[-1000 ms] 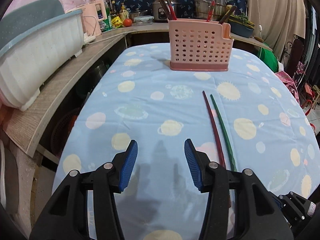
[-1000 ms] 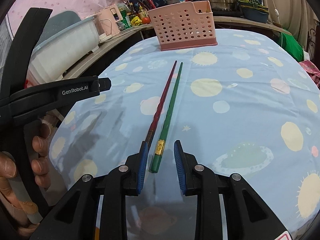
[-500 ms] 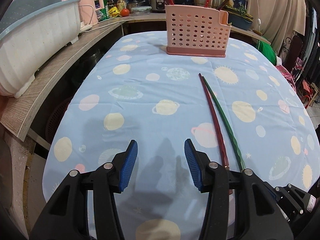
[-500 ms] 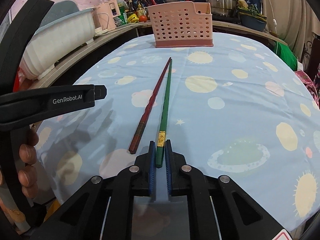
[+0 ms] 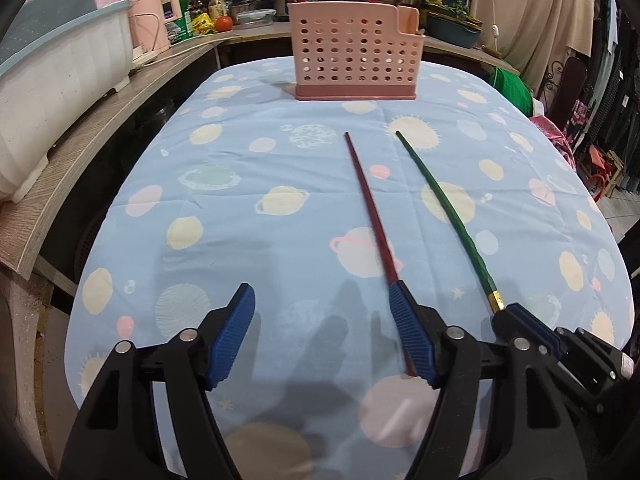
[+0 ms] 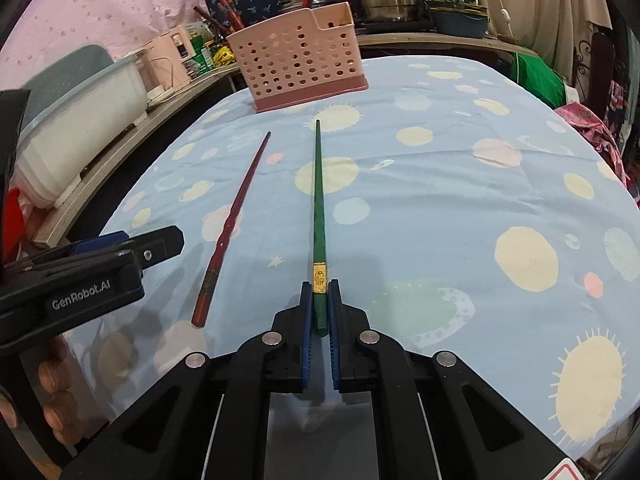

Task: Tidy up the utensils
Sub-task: 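Grasp the green chopstick with the right tool while the left tool grasps the dark red one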

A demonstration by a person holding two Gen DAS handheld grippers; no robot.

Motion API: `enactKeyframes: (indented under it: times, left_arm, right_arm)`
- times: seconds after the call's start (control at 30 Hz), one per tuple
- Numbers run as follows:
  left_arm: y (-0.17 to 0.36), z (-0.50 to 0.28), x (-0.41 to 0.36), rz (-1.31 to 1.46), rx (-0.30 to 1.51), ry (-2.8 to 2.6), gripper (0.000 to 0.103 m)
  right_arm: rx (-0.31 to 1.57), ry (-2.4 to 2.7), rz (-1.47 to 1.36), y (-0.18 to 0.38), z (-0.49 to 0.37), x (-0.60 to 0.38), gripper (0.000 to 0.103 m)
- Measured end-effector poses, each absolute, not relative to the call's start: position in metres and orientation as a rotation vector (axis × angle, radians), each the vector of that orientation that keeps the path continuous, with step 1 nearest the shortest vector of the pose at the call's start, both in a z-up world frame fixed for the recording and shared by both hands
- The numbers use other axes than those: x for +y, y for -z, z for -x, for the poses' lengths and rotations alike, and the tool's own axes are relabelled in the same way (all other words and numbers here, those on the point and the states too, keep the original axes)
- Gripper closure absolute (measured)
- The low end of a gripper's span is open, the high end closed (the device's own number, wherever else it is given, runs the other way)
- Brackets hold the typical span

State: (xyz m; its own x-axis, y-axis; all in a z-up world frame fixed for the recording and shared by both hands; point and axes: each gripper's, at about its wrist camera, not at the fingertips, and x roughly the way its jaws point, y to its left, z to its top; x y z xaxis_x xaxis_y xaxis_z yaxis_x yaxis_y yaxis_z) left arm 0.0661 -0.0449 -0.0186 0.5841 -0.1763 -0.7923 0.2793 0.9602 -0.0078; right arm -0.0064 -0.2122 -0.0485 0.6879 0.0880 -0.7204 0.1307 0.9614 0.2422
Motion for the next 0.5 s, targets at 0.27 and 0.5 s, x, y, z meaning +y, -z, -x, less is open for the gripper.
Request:
enactKeyframes:
  times: [0.27,0.5]
  left_arm:
    - [0.034,-0.064,-0.065,-0.139,0.947,0.290,0.029]
    - [0.047,-0.062,-0.067,-0.134,0.971,0.285,0.034]
  right_arm:
    - [0.810,0.032,-0.308,0.050,0.009,-0.220,0.096]
    - [0.810,0.027,-0.314,0.050,0.010,-0.220,0.096]
